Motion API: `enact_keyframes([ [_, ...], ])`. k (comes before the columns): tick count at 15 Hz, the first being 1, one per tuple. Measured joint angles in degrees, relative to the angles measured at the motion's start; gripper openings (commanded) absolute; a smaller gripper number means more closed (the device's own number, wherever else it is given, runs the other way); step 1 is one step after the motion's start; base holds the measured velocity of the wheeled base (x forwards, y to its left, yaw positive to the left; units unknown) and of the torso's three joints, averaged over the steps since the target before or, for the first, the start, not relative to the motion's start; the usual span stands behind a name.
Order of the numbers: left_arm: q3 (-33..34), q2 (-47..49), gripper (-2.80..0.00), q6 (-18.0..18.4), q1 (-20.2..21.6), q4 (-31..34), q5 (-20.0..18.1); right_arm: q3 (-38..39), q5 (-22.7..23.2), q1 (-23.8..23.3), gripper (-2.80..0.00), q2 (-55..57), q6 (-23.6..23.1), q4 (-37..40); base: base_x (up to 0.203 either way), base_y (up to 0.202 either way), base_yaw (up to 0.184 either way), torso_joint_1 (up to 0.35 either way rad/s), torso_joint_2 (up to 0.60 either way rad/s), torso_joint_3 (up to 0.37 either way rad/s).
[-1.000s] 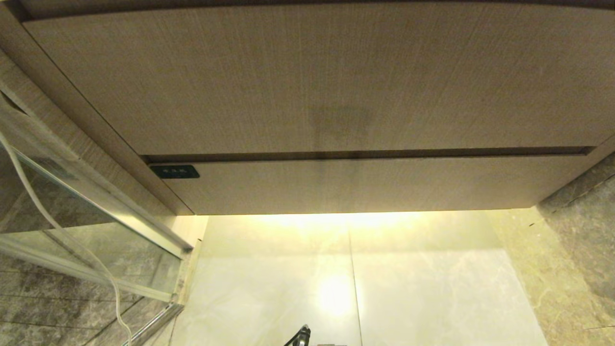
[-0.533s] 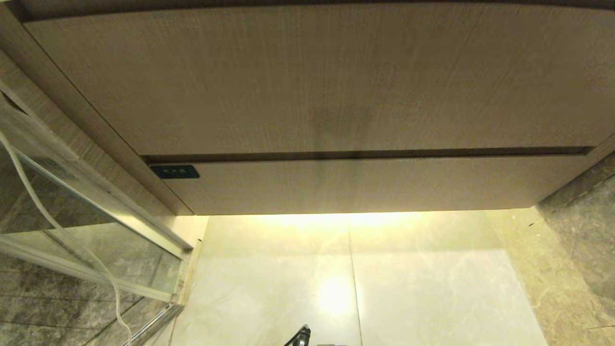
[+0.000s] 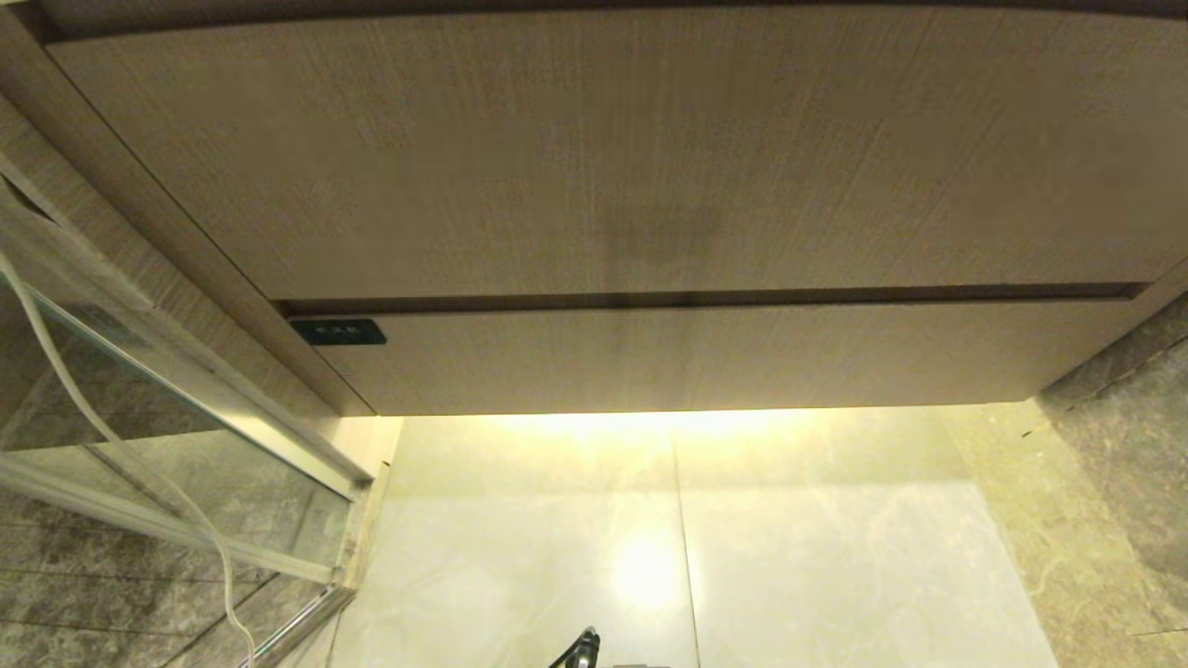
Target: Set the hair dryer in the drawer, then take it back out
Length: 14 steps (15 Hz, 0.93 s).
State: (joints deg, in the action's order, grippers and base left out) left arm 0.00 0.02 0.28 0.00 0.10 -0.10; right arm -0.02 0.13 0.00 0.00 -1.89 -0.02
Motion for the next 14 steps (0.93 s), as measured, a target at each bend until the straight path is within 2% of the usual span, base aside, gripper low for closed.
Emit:
enact_keyframes([
  [11,0.00,0.00,-2.80,-0.01,0.00,0.00,0.00,0.02,0.49,0.00,-2.80,-0.11,-1.18,0.29,0.000,0.000,0.000,0.000,0.00,0.000],
  [14,0.00,0.00,-2.80,-0.04,0.00,-0.02,0.00,0.02,0.02,0.00,-2.80,-0.11,0.65,0.22,0.000,0.000,0.000,0.000,0.00,0.000],
])
